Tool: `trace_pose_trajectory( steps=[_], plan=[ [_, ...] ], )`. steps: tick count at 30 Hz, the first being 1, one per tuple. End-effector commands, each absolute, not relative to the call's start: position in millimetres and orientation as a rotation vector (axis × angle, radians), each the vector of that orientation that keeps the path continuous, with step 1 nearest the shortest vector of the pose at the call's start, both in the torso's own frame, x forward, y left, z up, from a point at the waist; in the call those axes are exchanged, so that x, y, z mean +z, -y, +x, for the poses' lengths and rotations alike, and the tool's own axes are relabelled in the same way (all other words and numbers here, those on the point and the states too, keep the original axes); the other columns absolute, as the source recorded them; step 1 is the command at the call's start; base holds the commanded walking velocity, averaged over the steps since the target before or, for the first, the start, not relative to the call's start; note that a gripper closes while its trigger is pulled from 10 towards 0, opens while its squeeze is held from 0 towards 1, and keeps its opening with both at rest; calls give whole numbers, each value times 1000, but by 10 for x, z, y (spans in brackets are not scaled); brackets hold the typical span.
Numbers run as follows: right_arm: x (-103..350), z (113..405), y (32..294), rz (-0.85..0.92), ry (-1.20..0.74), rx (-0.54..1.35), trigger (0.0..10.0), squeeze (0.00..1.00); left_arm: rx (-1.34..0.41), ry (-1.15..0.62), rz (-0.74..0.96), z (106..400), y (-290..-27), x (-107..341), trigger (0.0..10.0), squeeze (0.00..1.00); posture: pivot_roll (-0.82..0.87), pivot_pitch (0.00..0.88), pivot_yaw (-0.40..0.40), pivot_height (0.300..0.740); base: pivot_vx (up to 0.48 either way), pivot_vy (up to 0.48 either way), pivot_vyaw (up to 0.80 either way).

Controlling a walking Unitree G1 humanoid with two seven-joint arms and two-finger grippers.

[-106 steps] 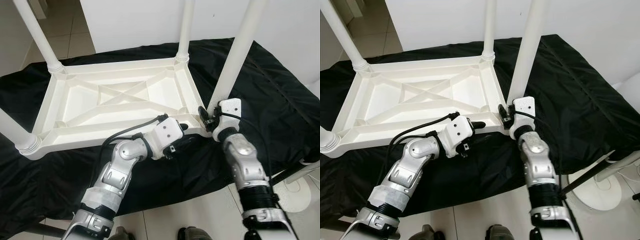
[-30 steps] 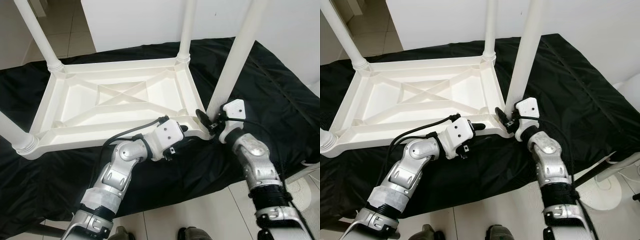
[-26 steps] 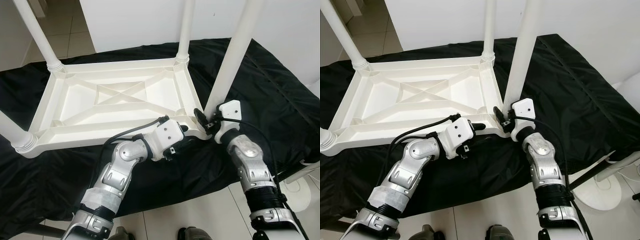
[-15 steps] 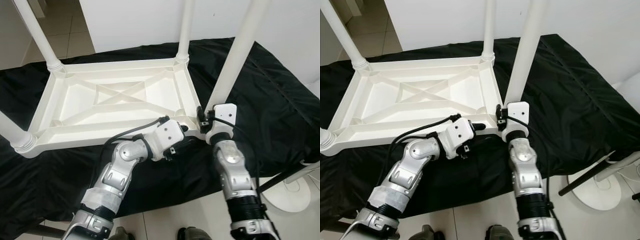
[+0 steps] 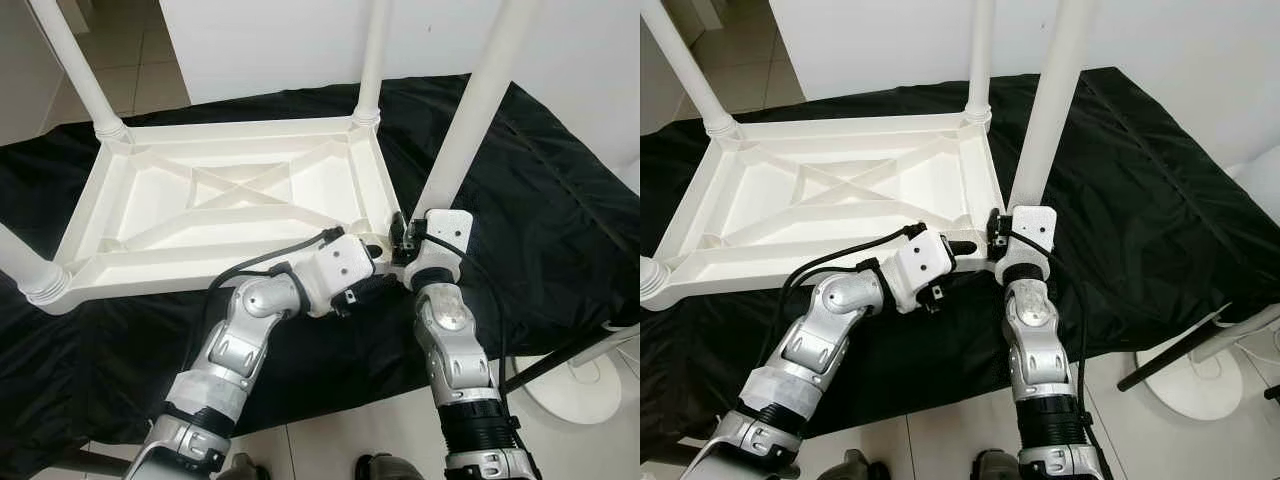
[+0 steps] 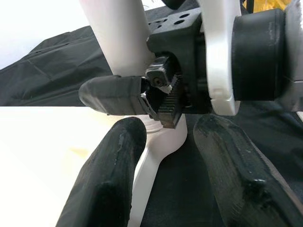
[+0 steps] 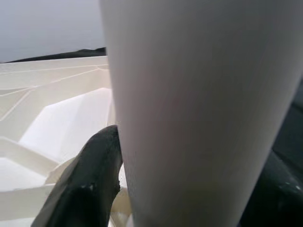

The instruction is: Building children table

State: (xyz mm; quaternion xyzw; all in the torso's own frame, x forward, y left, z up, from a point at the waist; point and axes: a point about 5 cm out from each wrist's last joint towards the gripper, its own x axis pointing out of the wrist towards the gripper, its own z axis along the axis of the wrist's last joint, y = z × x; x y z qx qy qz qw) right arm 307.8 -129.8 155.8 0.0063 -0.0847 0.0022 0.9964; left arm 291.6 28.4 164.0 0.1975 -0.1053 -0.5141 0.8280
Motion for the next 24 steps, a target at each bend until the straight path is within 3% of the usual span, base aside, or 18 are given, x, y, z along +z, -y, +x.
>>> trace_pose_trajectory(
  steps=[1, 6, 7, 8, 9, 10, 16, 24],
  plan=[
    [1548, 3058, 1274, 28, 164, 49, 10000, 1000, -971, 233, 407, 2967, -318, 1627, 10000, 0, -132, 44, 45, 740, 0, 0, 0],
    [1490, 3030, 1383, 12, 138, 175, 10000, 1000, -970, 231, 416, 2963, -318, 1608, 10000, 0, -132, 40, 44, 740, 0, 0, 0],
    [1451, 3027, 1423, 2, 121, 211, 10000, 882, -970, 230, 417, 2964, -317, 1606, 10000, 0, -134, 37, 45, 740, 0, 0, 0],
    [1422, 3026, 1460, -21, 112, 238, 10000, 408, -970, 230, 417, 2965, -315, 1605, 10000, 0, -134, 35, 45, 740, 0, 0, 0],
    [1422, 3026, 1460, -21, 112, 238, 10000, 408, -970, 230, 417, 2965, -315, 1605, 10000, 0, -134, 35, 45, 740, 0, 0, 0],
    [1406, 3033, 1497, -46, 105, 286, 10000, 0, -973, 230, 418, 2966, -316, 1606, 10000, 0, -134, 34, 45, 740, 0, 0, 0],
    [1436, 3096, 1611, -147, 116, 443, 10000, 0, -979, 233, 423, 2980, -319, 1618, 10000, 0, -136, 29, 47, 740, 0, 0, 0],
    [1488, 3220, 1687, -198, 116, 516, 10000, 0, -1000, 237, 434, 2962, -316, 1608, 10000, 0, -137, 23, 58, 740, 0, 0, 0]
  ],
)
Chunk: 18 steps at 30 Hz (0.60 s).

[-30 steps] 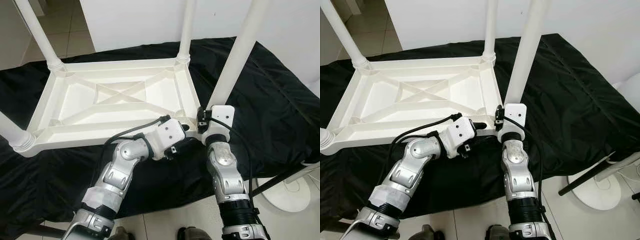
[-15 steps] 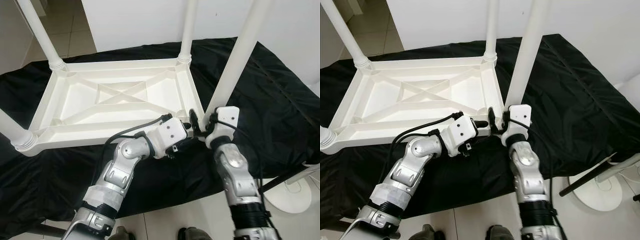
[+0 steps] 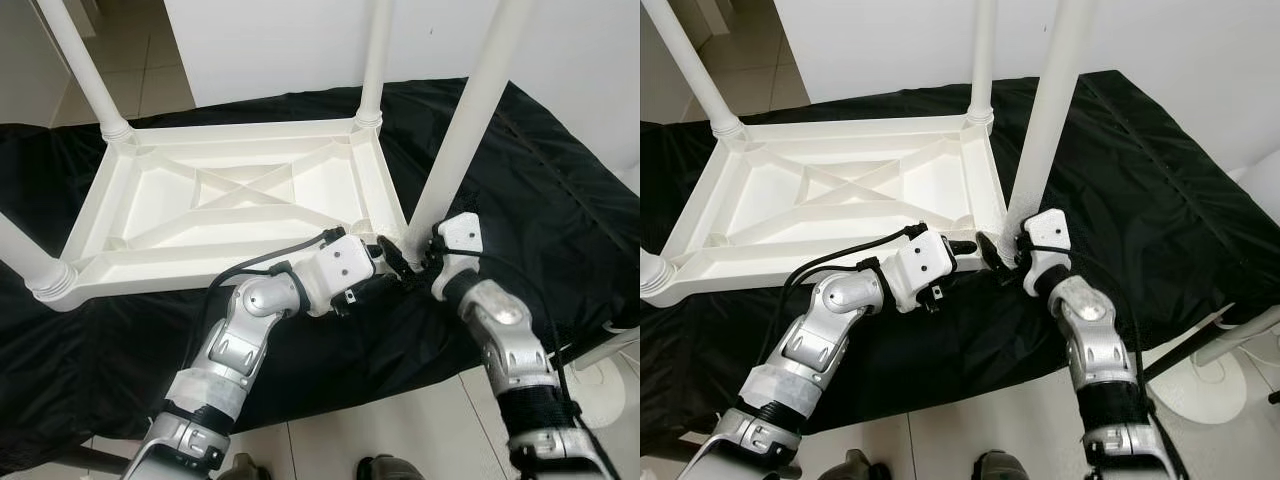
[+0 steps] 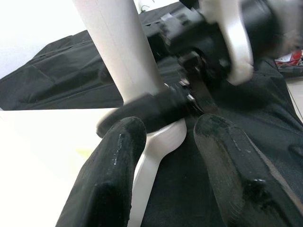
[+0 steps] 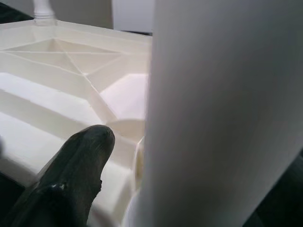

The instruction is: Building children table

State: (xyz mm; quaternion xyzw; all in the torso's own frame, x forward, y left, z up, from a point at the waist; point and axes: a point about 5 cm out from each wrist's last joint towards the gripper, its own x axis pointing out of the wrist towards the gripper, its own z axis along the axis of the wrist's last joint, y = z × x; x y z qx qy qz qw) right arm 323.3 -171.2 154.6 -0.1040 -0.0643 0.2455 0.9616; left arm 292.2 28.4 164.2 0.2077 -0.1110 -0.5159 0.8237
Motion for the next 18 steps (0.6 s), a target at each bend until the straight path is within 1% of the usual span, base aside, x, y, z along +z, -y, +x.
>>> trace_pose_trajectory(
  steps=[1, 2, 3, 4, 5, 9, 16, 17, 18],
  plan=[
    [1480, 3237, 1688, -206, 107, 536, 10000, 0, -1003, 236, 438, 2961, -315, 1605, 10000, 0, -135, 21, 59, 740, 0, 0, 0],
    [1473, 3256, 1687, -218, 100, 555, 9529, 0, -1005, 234, 441, 2962, -314, 1604, 10000, 0, -133, 21, 60, 740, 0, 0, 0],
    [1463, 3275, 1689, -225, 90, 572, 1137, 0, -1005, 232, 442, 2964, -312, 1604, 10000, 0, -131, 21, 62, 740, 0, 0, 0],
    [1463, 3275, 1689, -225, 90, 572, 1137, 0, -1005, 232, 442, 2964, -312, 1604, 10000, 0, -131, 21, 62, 740, 0, 0, 0],
    [1455, 3291, 1693, -231, 81, 587, 0, 0, -1006, 231, 444, 2964, -308, 1605, 10000, 0, -131, 21, 62, 740, 0, 0, 0],
    [1436, 3319, 1722, -237, 70, 615, 0, 0, -1004, 231, 447, 2966, -310, 1604, 10000, 0, -127, 20, 58, 740, 0, 0, 0],
    [1408, 3326, 1770, -221, 74, 607, 0, 0, -1000, 231, 446, 2962, -310, 1599, 10000, 0, -124, 19, 53, 740, 0, 0, 0],
    [1411, 3320, 1767, -205, 81, 592, 10000, 0, -1000, 231, 445, 2960, -307, 1597, 10000, 0, -125, 20, 53, 740, 0, 0, 0],
    [1411, 3320, 1767, -205, 81, 592, 10000, 0, -1000, 231, 445, 2960, -307, 1597, 10000, 0, -125, 20, 53, 740, 0, 0, 0]
  ],
)
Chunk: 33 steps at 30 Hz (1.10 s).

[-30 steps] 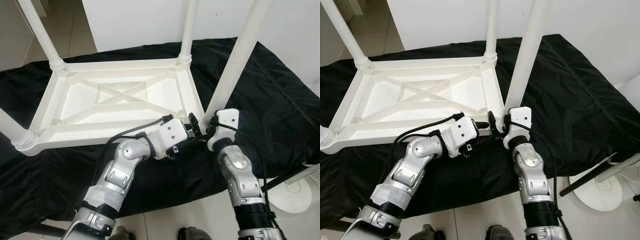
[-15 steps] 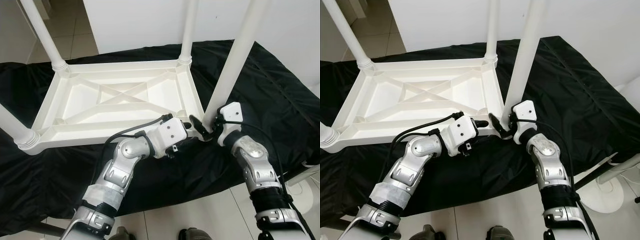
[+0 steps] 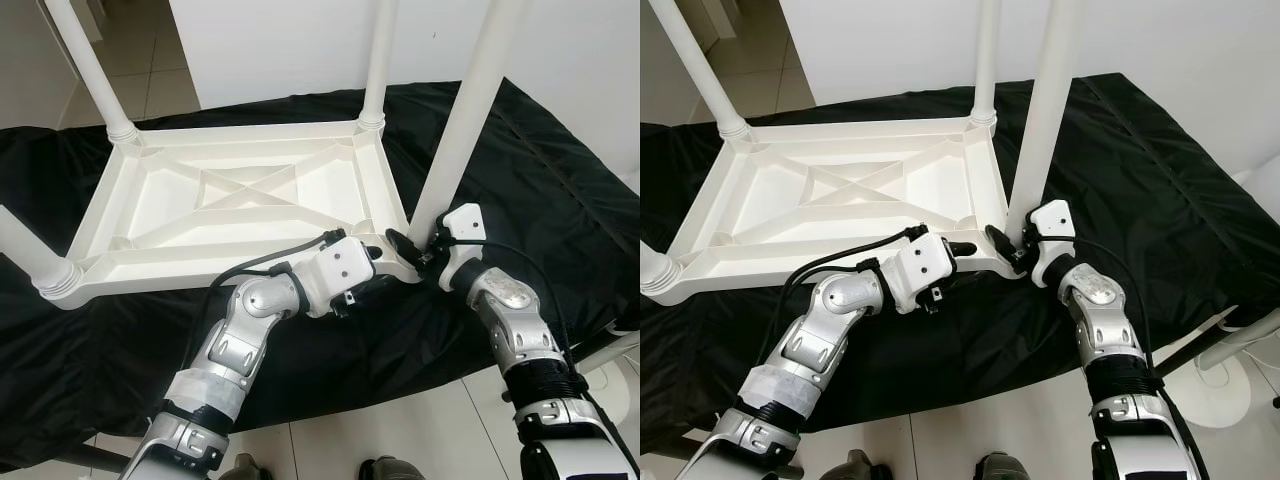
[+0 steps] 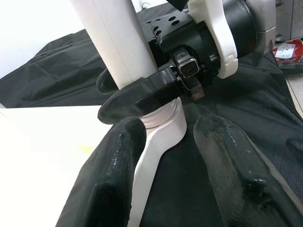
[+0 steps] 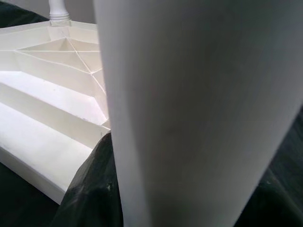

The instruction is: Building children table

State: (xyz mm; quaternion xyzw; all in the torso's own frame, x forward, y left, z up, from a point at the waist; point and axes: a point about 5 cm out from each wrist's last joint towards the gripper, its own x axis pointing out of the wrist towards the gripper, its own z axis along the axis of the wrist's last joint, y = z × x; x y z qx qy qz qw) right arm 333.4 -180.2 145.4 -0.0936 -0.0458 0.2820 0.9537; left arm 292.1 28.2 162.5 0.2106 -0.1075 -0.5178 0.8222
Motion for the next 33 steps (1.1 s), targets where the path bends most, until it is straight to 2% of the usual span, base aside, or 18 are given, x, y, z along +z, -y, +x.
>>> trace_pose_trajectory(
  steps=[1, 6, 9, 18, 22, 23, 33],
  plan=[
    [1421, 3317, 1762, -184, 91, 578, 10000, 0, -1000, 231, 444, 2959, -304, 1598, 10000, 0, -126, 22, 53, 740, 0, 0, 0],
    [1483, 3287, 1687, -138, 148, 429, 10000, 0, -1001, 228, 439, 2957, -303, 1595, 10000, 0, -133, 30, 54, 740, 0, 0, 0],
    [1474, 3270, 1657, -124, 146, 381, 10000, 0, -1002, 227, 437, 2953, -301, 1591, 10000, 0, -135, 34, 55, 740, 0, 0, 0],
    [1437, 3160, 1545, -63, 131, 65, 10000, 0, -1015, 218, 429, 2917, -284, 1562, 10000, 0, -147, 59, 58, 740, 0, 0, 0],
    [1438, 3109, 1503, -66, 131, 0, 10000, 0, -1015, 215, 427, 2908, -286, 1553, 10000, 0, -148, 65, 55, 740, 0, 0, 0],
    [1435, 3055, 1437, -66, 132, -71, 10000, 0, -1013, 210, 426, 2900, -297, 1538, 10000, 0, -147, 70, 49, 740, 0, 0, 0],
    [1451, 3011, 1354, -28, 114, -130, 10000, 0, -999, 205, 421, 2907, -318, 1539, 10000, 0, -143, 76, 45, 740, 0, 0, 0]
  ],
)
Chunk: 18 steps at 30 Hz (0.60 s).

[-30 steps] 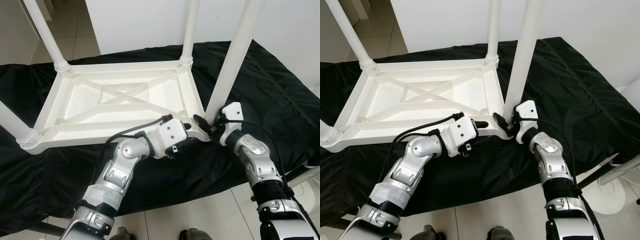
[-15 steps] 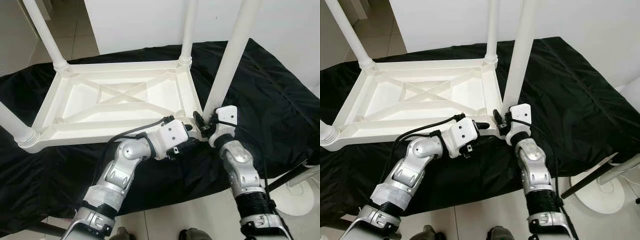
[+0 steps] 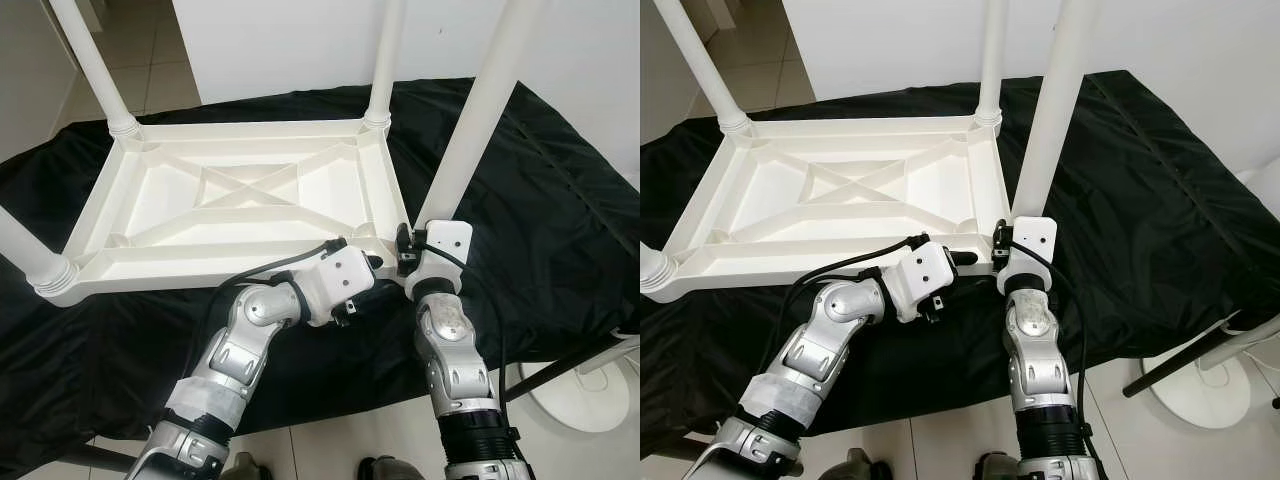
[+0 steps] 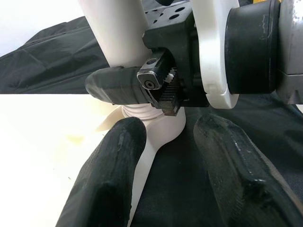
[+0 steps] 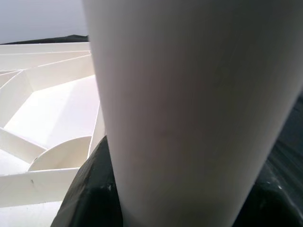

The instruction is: Building children table

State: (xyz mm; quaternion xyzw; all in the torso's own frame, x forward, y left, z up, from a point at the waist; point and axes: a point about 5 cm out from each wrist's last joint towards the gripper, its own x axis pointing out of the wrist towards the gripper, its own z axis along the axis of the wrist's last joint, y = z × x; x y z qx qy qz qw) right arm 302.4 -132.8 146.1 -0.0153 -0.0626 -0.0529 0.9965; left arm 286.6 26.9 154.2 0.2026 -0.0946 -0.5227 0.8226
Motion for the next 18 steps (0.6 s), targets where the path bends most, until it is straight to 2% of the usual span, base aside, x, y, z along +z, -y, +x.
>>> trace_pose_trajectory(
  steps=[1, 2, 3, 4, 5, 6, 11, 12, 13, 18],
  plan=[
    [1451, 3011, 1354, -28, 114, -130, 10000, 0, -999, 205, 421, 2907, -318, 1539, 10000, 0, -143, 76, 45, 740, 0, 0, 0],
    [1461, 3016, 1380, -32, 115, -136, 10000, 0, -999, 205, 421, 2909, -318, 1541, 10000, 0, -144, 77, 45, 740, 0, 0, 0],
    [1482, 3012, 1438, -39, 116, -151, 10000, 318, -997, 207, 422, 2914, -318, 1547, 10000, 0, -144, 77, 45, 740, 0, 0, 0],
    [1482, 3012, 1438, -39, 116, -151, 10000, 318, -997, 207, 422, 2914, -318, 1547, 10000, 0, -144, 77, 45, 740, 0, 0, 0],
    [1490, 3009, 1458, -41, 117, -155, 10000, 965, -996, 208, 423, 2917, -319, 1550, 10000, 0, -144, 77, 46, 740, 0, 0, 0],
    [1498, 3004, 1464, -34, 121, -150, 10000, 1000, -996, 208, 423, 2918, -320, 1552, 10000, 0, -144, 77, 46, 740, 0, 0, 0],
    [1544, 3001, 1534, -42, 144, -114, 10000, 1000, -995, 208, 426, 2921, -326, 1556, 10000, 0, -146, 83, 52, 740, 0, 0, 0],
    [1545, 3002, 1557, -46, 145, -86, 10000, 957, -995, 207, 427, 2921, -328, 1557, 10000, 0, -146, 83, 52, 740, 0, 0, 0],
    [1538, 3004, 1584, -54, 142, -45, 10000, 0, -995, 207, 427, 2922, -329, 1558, 10000, 0, -147, 83, 54, 740, 0, 0, 0],
    [1512, 2998, 1680, -79, 135, 146, 10000, 0, -995, 206, 429, 2927, -335, 1556, 10000, 0, -147, 84, 54, 740, 0, 0, 0]
  ],
)
